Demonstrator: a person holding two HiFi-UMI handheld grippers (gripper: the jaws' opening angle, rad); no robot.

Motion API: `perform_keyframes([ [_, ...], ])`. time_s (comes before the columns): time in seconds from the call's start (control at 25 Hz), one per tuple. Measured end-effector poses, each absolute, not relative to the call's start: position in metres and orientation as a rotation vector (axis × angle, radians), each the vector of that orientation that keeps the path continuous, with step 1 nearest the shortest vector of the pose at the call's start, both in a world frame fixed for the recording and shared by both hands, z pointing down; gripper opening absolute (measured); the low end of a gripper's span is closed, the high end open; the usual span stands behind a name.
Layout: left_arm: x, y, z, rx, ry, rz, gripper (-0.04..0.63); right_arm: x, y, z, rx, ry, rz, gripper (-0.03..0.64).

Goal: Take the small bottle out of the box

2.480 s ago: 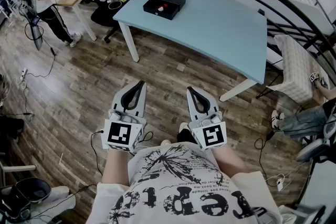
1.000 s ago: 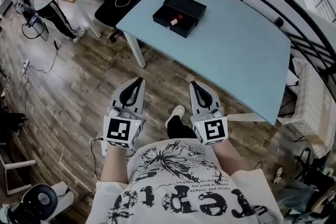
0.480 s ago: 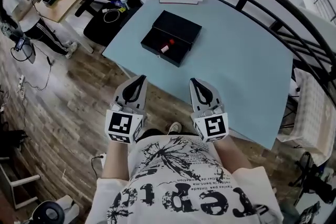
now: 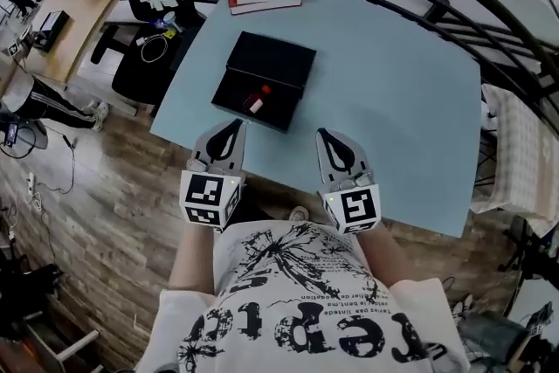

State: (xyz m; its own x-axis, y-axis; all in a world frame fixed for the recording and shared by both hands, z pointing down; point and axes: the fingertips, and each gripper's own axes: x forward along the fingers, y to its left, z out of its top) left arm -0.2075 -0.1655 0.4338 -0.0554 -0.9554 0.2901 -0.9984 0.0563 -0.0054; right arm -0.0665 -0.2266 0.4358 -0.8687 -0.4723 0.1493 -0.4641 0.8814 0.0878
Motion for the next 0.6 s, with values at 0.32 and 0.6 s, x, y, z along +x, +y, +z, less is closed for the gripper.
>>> perform_keyframes([
  [0.32,-0.249,-0.231,0.47,2.111,-1.847,0.423,0.023,-0.104,-0.266,0.436,0.972,-2.774,0.007,0.011],
  [0.6,-0.271,-0.266,0.544,2.025,-1.525,0.676,0.025,-0.131,-0.283,0.45,1.107,-2.676,0.055,0.011],
])
